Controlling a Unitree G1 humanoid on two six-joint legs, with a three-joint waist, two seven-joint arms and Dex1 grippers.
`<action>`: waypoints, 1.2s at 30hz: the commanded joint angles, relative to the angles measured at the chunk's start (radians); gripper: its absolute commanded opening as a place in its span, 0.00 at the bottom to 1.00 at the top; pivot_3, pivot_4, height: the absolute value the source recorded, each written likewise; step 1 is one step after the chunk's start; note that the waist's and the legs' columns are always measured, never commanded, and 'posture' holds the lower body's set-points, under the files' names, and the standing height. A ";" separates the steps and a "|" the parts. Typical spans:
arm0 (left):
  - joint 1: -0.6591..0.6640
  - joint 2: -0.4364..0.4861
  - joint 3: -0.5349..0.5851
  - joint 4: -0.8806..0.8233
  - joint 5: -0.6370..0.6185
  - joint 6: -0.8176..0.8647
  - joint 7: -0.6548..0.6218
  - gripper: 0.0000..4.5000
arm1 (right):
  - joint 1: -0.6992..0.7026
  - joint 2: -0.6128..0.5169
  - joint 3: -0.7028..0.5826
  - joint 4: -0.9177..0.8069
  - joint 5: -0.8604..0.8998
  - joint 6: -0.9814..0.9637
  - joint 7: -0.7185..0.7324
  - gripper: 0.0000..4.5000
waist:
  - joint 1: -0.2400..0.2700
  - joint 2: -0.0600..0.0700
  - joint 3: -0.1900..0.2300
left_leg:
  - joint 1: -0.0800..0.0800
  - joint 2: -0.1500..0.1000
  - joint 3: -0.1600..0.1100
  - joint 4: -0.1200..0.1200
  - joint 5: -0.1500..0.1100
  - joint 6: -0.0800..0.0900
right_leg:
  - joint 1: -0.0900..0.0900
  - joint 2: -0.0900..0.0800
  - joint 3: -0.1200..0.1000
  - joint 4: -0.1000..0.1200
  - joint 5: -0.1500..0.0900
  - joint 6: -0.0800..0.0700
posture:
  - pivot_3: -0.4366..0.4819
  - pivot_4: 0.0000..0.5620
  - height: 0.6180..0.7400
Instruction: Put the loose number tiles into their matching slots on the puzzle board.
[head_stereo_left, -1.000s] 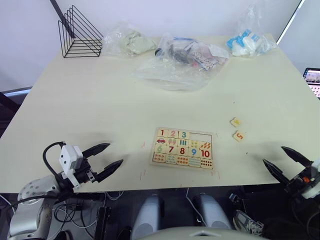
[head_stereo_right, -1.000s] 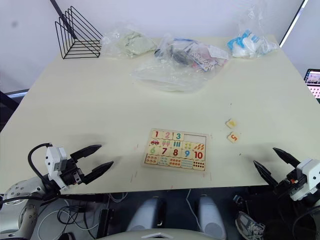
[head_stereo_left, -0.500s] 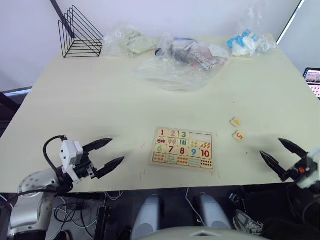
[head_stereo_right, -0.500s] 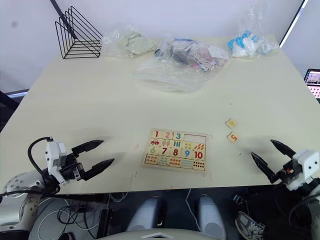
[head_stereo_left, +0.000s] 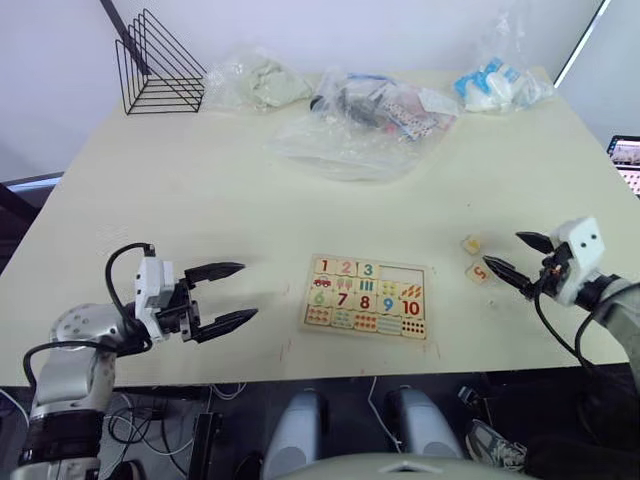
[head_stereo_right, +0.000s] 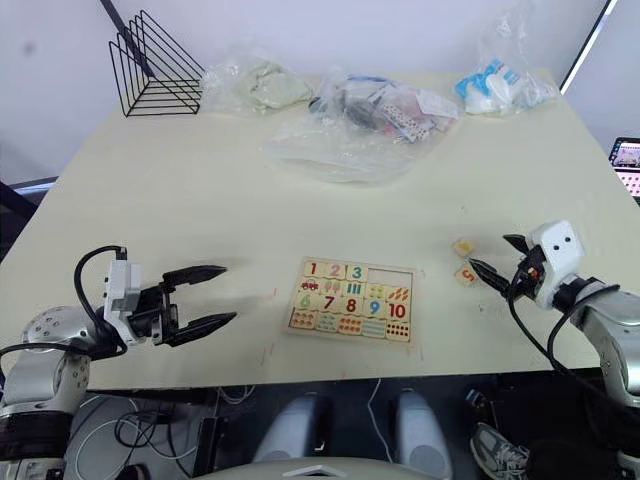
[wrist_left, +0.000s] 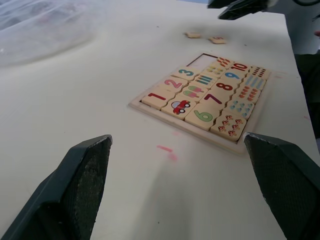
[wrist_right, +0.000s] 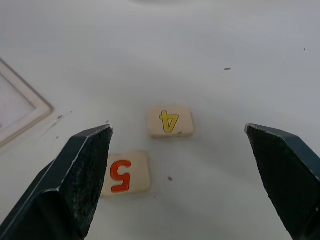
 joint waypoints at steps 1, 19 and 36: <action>-0.026 0.018 0.002 -0.003 -0.007 -0.022 -0.029 1.00 | -0.063 -0.026 0.029 0.004 -0.018 0.062 -0.006 0.99 | -0.001 0.000 0.000 | 0.000 0.000 0.000 0.000 0.000 0.000 | 0.000 0.000 0.000 0.000 0.000 0.000 | 0.48 0.27 1.00; -0.148 0.050 -0.052 0.052 -0.012 -0.002 -0.183 1.00 | -0.293 -0.030 0.216 0.157 -0.120 0.251 0.027 0.99 | -0.004 0.000 0.000 | -0.002 -0.001 -0.002 0.000 0.000 0.000 | -0.002 0.000 -0.001 0.000 0.000 0.000 | 0.48 0.27 1.00; -0.176 0.047 -0.081 0.058 -0.015 -0.001 -0.197 1.00 | -0.284 -0.023 0.229 0.209 -0.175 0.171 0.068 0.31 | -0.005 0.000 0.000 | -0.002 0.000 -0.004 0.000 0.000 0.000 | -0.002 0.000 -0.001 0.000 0.000 0.000 | 0.48 0.27 1.00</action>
